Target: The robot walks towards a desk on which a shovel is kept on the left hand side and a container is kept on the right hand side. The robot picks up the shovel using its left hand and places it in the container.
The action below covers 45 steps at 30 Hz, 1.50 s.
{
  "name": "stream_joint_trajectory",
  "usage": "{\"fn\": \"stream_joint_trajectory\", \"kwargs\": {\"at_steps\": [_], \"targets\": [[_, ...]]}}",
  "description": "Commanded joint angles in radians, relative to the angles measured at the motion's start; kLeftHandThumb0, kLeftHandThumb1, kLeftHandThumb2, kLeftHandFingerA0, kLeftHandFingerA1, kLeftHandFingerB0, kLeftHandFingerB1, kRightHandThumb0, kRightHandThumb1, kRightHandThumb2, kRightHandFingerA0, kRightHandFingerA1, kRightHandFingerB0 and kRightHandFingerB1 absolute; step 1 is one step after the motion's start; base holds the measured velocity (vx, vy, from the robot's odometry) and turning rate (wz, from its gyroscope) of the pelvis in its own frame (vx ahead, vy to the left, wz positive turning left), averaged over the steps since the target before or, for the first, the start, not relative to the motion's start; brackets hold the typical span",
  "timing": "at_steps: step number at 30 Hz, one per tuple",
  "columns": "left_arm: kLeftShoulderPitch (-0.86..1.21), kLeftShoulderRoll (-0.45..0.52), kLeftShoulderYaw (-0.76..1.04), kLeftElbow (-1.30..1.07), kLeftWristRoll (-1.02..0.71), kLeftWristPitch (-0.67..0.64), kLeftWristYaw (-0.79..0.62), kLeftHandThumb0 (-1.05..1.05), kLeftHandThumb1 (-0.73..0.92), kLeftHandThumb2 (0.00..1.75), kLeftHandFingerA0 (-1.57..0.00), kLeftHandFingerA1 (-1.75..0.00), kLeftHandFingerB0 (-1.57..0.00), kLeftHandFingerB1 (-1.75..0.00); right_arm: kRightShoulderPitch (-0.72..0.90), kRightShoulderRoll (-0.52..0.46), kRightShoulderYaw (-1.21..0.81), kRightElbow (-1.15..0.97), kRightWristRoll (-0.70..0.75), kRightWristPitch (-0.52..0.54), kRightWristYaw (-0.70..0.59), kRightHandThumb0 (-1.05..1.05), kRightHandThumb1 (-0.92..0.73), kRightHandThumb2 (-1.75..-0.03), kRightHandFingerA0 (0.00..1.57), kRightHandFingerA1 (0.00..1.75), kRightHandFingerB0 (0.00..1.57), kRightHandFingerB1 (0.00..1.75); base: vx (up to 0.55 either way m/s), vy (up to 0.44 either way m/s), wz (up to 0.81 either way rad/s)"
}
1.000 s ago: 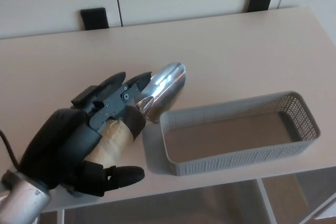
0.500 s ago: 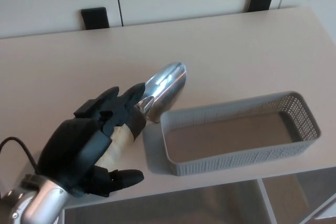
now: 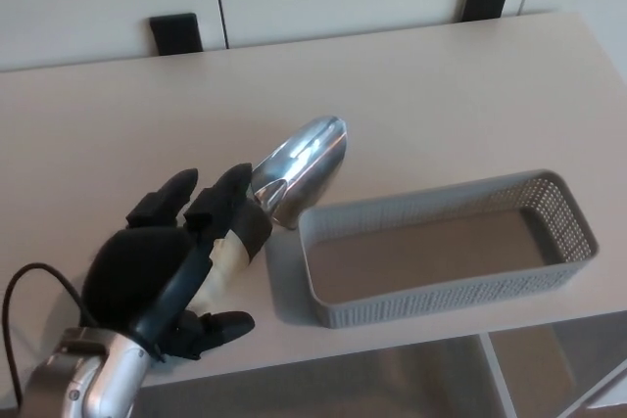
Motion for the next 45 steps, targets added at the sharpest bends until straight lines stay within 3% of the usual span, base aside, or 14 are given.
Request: {"fn": "stream_joint_trajectory", "kwargs": {"at_steps": [1,26,32,33,40,41,42,45], "targets": [[-0.008,-0.002,-0.015,0.049,0.187,0.123,0.151,-0.66,0.40,0.70,0.00,-0.02,0.00,-0.05,0.008,-0.035,0.002,-0.022,-0.021,0.022,0.002,-0.26,-0.57,-0.55,0.81,0.55,0.48,0.49,0.00,0.000,0.00],[-0.070,0.008,-0.045,0.188,0.199,0.153,0.181,-0.59,0.41,0.77,0.00,-0.20,0.00,-0.19,-0.002,-0.047,0.011,-0.019,-0.021,0.014,0.010,-0.30,-0.57,-0.56,0.81,0.55,0.49,0.50,0.00,0.000,0.00],[-0.106,-0.005,-0.031,0.182,0.113,0.133,0.100,-0.55,0.39,0.79,0.00,-0.31,-0.02,-0.26,-0.001,-0.050,0.012,-0.023,-0.022,0.024,0.012,-0.29,-0.58,-0.57,0.81,0.55,0.49,0.50,0.00,0.000,0.00],[-0.136,-0.015,0.004,0.187,-0.035,0.081,0.002,-0.59,0.38,0.75,-0.04,-0.43,-0.06,-0.28,0.000,-0.050,0.013,-0.026,-0.022,0.025,0.011,-0.28,-0.58,-0.57,0.81,0.55,0.49,0.50,0.00,0.000,0.00],[-0.139,-0.007,0.001,0.185,-0.051,0.084,-0.004,-0.59,0.38,0.75,-0.04,-0.43,-0.06,-0.28,0.000,-0.050,0.013,-0.026,-0.022,0.025,0.011,-0.28,-0.58,-0.57,0.81,0.55,0.49,0.50,0.00,0.000,0.00],[-0.215,-0.003,0.013,0.227,-0.118,0.105,-0.121,-0.69,0.44,0.75,-0.17,-0.42,-0.08,-0.36,-0.005,-0.053,0.016,-0.030,-0.024,0.029,0.016,-0.30,-0.57,-0.57,0.82,0.55,0.49,0.50,0.00,0.000,0.00],[-0.249,0.001,0.016,0.247,-0.146,0.116,-0.171,-0.69,0.44,0.76,-0.17,-0.43,-0.08,-0.36,-0.006,-0.055,0.017,-0.033,-0.026,0.032,0.017,-0.30,-0.57,-0.57,0.82,0.55,0.50,0.50,0.00,0.000,0.00],[-0.261,-0.003,0.015,0.292,-0.150,0.108,-0.158,-0.69,0.44,0.76,-0.20,-0.44,-0.09,-0.36,-0.008,-0.055,0.018,-0.037,-0.028,0.040,0.016,-0.29,-0.57,-0.57,0.81,0.54,0.50,0.50,0.00,0.000,0.00]]}}
